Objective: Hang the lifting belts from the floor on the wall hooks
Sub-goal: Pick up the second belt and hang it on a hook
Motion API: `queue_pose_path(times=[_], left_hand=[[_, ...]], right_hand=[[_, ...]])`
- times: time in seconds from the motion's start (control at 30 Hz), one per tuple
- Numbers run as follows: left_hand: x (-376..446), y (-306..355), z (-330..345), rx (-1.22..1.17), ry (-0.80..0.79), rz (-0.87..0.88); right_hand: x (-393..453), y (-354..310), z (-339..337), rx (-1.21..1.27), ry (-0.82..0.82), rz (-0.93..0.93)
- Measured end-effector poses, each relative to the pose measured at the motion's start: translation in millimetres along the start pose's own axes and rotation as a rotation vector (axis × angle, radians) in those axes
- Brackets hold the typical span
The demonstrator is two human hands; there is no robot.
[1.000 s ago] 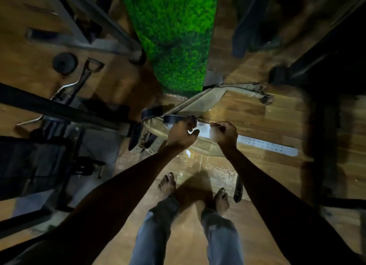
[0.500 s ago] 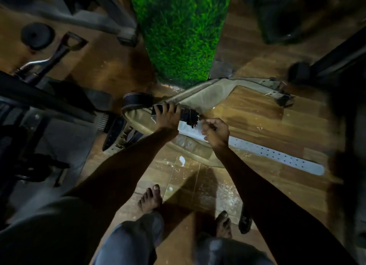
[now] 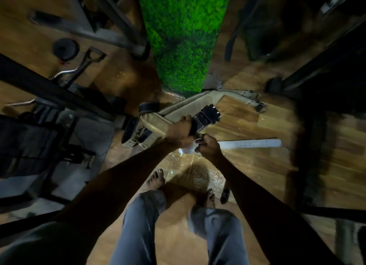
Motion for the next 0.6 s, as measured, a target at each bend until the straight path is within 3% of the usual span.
queue_pose_path(times=[0.1, 0.2, 0.3, 0.47, 0.57, 0.6], left_hand=[[-42, 33, -45, -0.232, -0.040, -0.134], [-70, 41, -70, -0.642, 0.008, -0.217], [-116, 50, -111, -0.933, 0.074, -0.192], [-167, 59, -173, -0.716, -0.096, -0.203], [-201, 78, -228, -0.575, 0.132, -0.068], [-206, 79, -226, -0.712, 0.184, -0.088]], right_hand=[[-62, -47, -12, -0.039, -0.127, -0.004], [-115, -79, -31, -0.090, -0.109, -0.019], [-173, -120, -50, -0.121, -0.088, -0.025], [-213, -174, -78, -0.143, -0.126, -0.058], [-225, -225, -85, -0.153, -0.135, -0.164], [-230, -243, -87, -0.152, -0.113, -0.188]])
Point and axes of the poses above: each hand's wrist, its own x-axis towards the middle knuckle, its own z-axis out of the palm, y = z × x, the point moved 7 cm from there along x, towards the middle knuckle, and after that the axes turned 6 degrees about -y, right-handed, at the moved point
